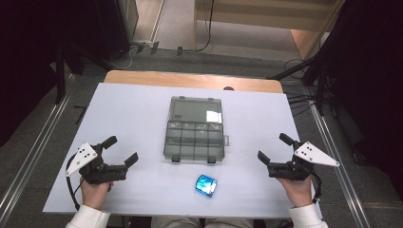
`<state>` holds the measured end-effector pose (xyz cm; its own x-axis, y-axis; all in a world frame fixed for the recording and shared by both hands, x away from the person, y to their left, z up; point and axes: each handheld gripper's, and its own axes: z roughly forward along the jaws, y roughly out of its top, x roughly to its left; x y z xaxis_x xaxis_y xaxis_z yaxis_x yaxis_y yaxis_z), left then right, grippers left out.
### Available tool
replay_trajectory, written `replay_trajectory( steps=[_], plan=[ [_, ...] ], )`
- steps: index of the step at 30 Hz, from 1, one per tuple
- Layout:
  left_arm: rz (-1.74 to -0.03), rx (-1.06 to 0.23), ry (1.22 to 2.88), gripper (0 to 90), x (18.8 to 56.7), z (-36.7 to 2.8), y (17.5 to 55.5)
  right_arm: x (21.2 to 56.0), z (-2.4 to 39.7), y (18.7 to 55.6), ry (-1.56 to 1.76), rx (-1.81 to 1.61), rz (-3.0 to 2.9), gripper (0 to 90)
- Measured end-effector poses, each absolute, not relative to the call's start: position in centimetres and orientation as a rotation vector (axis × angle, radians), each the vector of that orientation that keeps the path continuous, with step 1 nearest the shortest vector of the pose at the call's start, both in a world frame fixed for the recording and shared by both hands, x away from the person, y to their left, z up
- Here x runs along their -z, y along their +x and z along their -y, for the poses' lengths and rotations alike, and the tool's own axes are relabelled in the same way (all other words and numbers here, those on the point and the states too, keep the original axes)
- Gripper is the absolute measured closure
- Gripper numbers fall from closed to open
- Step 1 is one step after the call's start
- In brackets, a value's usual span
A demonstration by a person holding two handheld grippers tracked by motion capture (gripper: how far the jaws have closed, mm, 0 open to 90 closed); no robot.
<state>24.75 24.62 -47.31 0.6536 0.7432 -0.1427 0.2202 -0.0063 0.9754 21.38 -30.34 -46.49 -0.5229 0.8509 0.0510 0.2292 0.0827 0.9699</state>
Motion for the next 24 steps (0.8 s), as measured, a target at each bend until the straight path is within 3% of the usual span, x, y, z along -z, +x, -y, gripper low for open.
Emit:
replay_trajectory(
  steps=[24],
  plan=[
    [-0.823, -0.484, 1.566, 0.0, 47.4, -24.5, 24.8, 46.6, 28.5, 21.4, 0.995, -1.427, -1.959, 0.0]
  ],
)
